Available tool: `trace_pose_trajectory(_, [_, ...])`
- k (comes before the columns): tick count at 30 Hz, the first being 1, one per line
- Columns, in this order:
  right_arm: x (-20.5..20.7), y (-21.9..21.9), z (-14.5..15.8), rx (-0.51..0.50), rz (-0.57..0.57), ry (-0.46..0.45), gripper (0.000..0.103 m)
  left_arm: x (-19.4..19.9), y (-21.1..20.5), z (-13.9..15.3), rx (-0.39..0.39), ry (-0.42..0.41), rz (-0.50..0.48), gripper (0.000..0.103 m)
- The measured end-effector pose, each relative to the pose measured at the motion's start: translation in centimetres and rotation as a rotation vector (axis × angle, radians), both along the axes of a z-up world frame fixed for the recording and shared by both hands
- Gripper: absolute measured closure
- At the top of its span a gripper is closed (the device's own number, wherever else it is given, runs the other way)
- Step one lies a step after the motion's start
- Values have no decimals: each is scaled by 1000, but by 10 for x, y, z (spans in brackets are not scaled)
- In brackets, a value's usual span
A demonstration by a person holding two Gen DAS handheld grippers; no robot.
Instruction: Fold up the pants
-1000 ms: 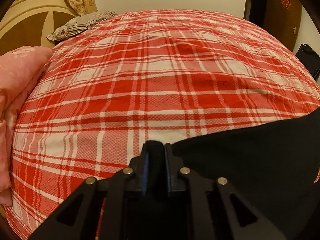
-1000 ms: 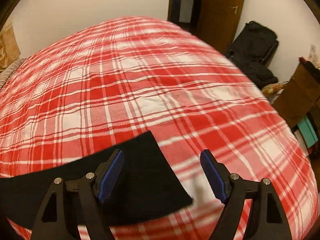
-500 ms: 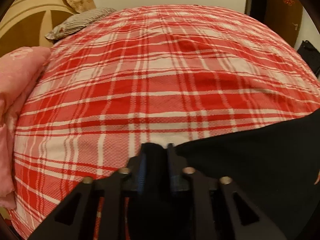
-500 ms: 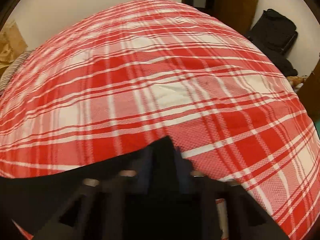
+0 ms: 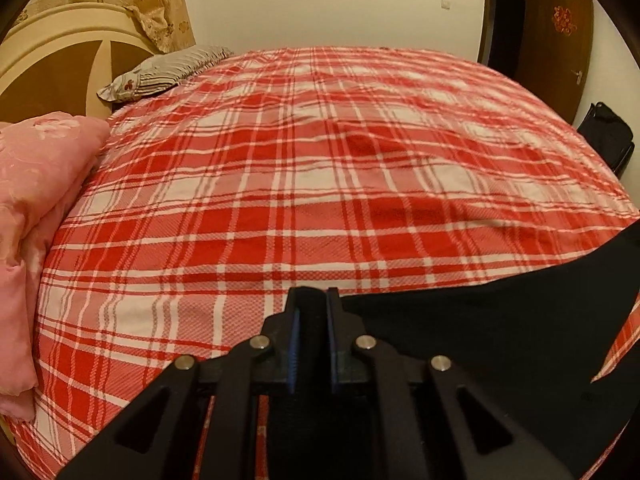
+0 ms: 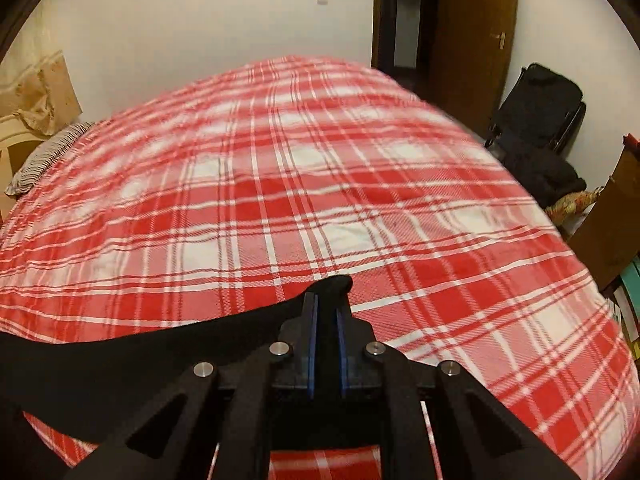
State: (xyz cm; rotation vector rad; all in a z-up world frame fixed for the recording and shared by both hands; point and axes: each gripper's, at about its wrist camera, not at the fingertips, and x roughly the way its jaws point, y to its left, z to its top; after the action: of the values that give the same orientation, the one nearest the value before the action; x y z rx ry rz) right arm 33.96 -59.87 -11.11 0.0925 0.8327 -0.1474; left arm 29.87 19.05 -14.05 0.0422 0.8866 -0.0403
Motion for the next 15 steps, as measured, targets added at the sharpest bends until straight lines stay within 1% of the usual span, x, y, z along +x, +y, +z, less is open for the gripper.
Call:
trace_pose_trajectory(2, [-14,-2,13,8,0,-46,95,-6,5,5,-53,-34,-18,91])
trace_pose_trajectory(4, [-29,-4,25,22,5,-99,95,-9,10,9,-92,-54,-10,91])
trace_pose_trajectory(6, [-43,-4,32,24,12,-136,95,-14,12,11,-110,-62,-10,91])
trace_pose_trajectory(10, [-76,-3,44,9,34,-214,96,-26,10,15,-106,-88,-29,92])
trace_pose_trajectory(12, [-93,-4,47,13,40,-251,96,-34,14,21,-149,-121,-35,92])
trace_pose_trajectory(15, [-119,-13,48,48,27,-301,96,-44,17,27,-174,-161,-38,92])
